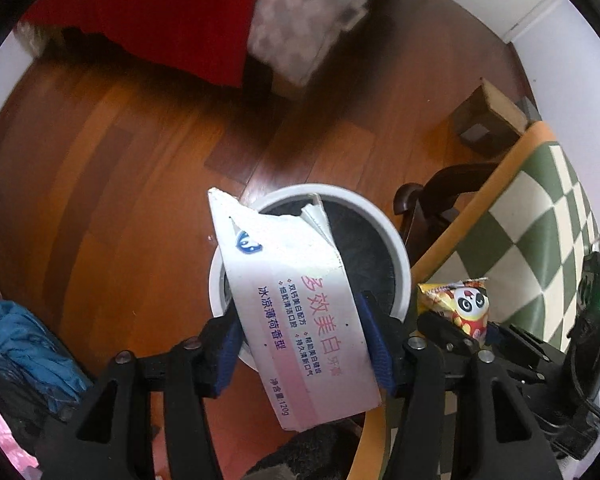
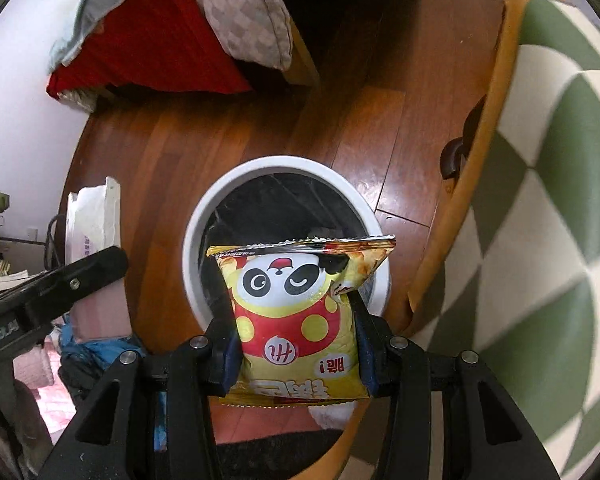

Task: Collect trash
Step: 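Carry both items over the white bin and open both tools to drop them, then move both tools back over the table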

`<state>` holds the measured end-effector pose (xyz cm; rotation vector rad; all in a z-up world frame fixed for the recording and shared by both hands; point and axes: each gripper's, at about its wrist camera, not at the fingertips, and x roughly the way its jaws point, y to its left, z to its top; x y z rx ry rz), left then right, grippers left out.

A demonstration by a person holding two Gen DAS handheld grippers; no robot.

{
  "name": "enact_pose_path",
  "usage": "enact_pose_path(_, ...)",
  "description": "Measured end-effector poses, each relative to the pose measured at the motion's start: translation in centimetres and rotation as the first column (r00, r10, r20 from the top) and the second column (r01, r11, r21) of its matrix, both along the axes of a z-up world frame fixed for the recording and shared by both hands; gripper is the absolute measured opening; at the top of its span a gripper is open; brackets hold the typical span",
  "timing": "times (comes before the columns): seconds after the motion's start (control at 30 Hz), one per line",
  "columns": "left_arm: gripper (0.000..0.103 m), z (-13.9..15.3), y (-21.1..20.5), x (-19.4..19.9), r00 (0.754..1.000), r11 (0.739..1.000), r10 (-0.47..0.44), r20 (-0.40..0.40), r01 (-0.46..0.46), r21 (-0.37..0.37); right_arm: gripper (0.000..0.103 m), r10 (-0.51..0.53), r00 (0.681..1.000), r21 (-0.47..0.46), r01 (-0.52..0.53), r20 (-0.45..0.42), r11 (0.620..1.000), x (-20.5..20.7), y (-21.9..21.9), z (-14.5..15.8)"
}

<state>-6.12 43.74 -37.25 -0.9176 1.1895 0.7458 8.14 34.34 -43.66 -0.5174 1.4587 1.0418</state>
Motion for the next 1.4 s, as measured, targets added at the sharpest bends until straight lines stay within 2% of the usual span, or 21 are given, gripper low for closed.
enact_pose_path(0.03, 0.067, -0.4, 0.3, -0.2, 1.0, 1.0, 0.01, 0.003, -0.01, -0.01, 0.048, 0.006, 1.0, -0.012, -0.006, -0.002, 1.0, -0.1, 0.3, -0.6)
enact_pose_path(0.07, 0.081, -0.8, 0.5, -0.5, 1.0, 1.0, 0.022, 0.001, -0.022, -0.013, 0.049, 0.012, 1.0, -0.019, -0.013, -0.006, 1.0, -0.2, 0.7, -1.1)
enact_pose_path(0.13, 0.096, -1.1, 0.8, -1.0, 0.999, 0.999, 0.039, 0.001, -0.039, -0.016, 0.05, 0.017, 1.0, -0.036, -0.017, -0.011, 0.999, -0.1, 1.1, -2.1)
enact_pose_path(0.17, 0.096, -1.2, 0.8, -1.3, 0.999, 0.999, 0.043, -0.01, -0.043, -0.007, 0.051, 0.021, 1.0, -0.045, -0.022, -0.012, 0.999, -0.1, 1.2, -2.4)
enact_pose_path(0.2, 0.096, -1.2, 0.9, -1.4, 0.999, 0.999, 0.044, -0.029, -0.044, 0.006, 0.058, 0.025, 1.0, -0.056, -0.026, -0.008, 0.998, -0.1, 1.3, -2.7)
enact_pose_path(0.23, 0.096, -1.3, 0.8, -1.5, 0.998, 0.999, 0.044, -0.053, -0.042, 0.026, 0.073, 0.027, 1.0, -0.065, -0.027, -0.001, 0.998, -0.2, 1.4, -2.9)
enact_pose_path(0.27, 0.096, -1.3, 0.7, -1.7, 0.996, 0.998, 0.044, -0.075, -0.04, 0.05, 0.081, 0.027, 1.0, -0.07, -0.026, 0.006, 0.997, -0.3, 1.5, -2.8)
enact_pose_path(0.3, 0.096, -1.3, 0.6, -1.9, 0.994, 0.996, 0.046, -0.098, -0.038, 0.078, 0.094, 0.032, 0.999, -0.077, -0.03, 0.018, 0.997, -0.4, 1.5, -2.8)
enact_pose_path(0.33, 0.097, -1.3, 0.4, -2.1, 0.991, 0.994, 0.05, -0.12, -0.038, 0.103, 0.099, 0.041, 0.999, -0.086, -0.038, 0.035, 0.996, -0.7, 1.6, -2.7)
enact_pose_path(0.53, 0.097, -0.9, -1.1, -3.6, 0.974, 0.976, 0.085, -0.21, -0.039, 0.215, 0.1, 0.058, 0.993, -0.111, -0.046, 0.106, 0.993, -2.0, 1.3, -1.7)
enact_pose_path(0.73, 0.097, 0.6, -2.0, -5.0, 0.975, 0.969, 0.115, -0.19, -0.068, 0.237, 0.1, 0.045, 0.987, -0.115, -0.027, 0.156, 0.993, -2.4, 0.3, 0.3)
enact_pose_path(0.9, 0.097, 3.1, -2.9, -6.3, 0.976, 0.956, 0.139, -0.166, -0.088, 0.281, 0.1, 0.025, 0.986, -0.084, -0.012, 0.166, 0.996, -2.3, -1.1, 2.8)
enact_pose_path(1.4, 0.097, 13.1, -9.1, -8.7, 0.989, 0.899, 0.141, -0.043, -0.11, 0.425, 0.1, 0.0, 0.978, 0.137, -0.029, 0.209, 0.99, -4.0, -8.8, 16.3)
